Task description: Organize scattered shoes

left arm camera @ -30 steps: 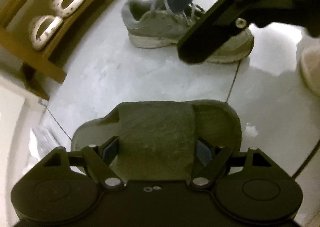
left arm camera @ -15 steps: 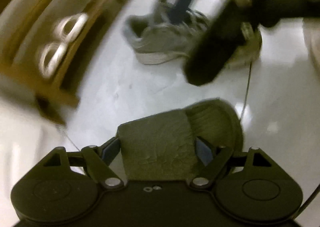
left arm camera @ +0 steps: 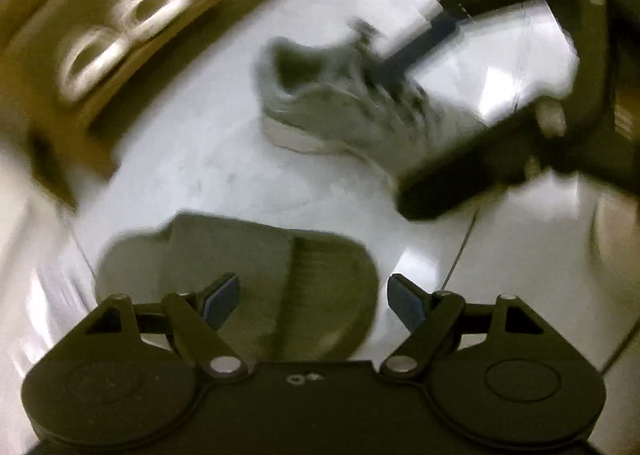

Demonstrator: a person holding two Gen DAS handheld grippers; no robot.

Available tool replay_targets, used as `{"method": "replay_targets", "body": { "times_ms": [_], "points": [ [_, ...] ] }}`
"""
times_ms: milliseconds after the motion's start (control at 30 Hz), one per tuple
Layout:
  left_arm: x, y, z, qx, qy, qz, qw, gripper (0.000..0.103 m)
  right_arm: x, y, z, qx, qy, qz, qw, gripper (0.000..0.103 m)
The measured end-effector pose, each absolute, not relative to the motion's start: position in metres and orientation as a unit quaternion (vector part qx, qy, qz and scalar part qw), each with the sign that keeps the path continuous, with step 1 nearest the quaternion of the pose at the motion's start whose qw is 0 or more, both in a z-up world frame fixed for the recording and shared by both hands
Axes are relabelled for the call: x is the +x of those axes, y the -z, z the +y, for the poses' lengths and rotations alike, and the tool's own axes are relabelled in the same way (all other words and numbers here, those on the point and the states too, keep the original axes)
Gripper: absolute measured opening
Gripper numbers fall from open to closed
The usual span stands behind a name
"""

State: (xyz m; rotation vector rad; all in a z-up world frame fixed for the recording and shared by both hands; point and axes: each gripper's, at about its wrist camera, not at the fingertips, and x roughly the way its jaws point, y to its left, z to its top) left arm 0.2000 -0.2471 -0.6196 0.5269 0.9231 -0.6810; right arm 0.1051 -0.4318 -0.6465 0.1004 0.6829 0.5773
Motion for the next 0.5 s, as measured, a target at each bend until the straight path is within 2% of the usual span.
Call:
{"method": "replay_targets", "body": {
  "times_ms": [167,300,400,500],
  "points": [
    [0.177,0.575,-0.179,0.028,0.154,0.417,0.896,0.081,0.109,0.639,-0.435,0.063,-0.292,0.318,0.900,0.087],
    [0.147,0.543,-0.131,-0.040,0.009,0.391,0.919,0.082,0.111,0.637,-0.425,0.045,-0.311,0.313,0.896,0.087],
    [0.133,0.529,-0.078,-0.135,-0.142,0.380,0.904,0.082,0.114,0.639,-0.412,0.046,-0.327,0.326,0.886,0.087],
    [0.132,0.536,-0.026,-0.293,-0.249,0.382,0.841,0.081,0.114,0.642,-0.397,0.038,-0.348,0.334,0.875,0.087]
  ]
}}
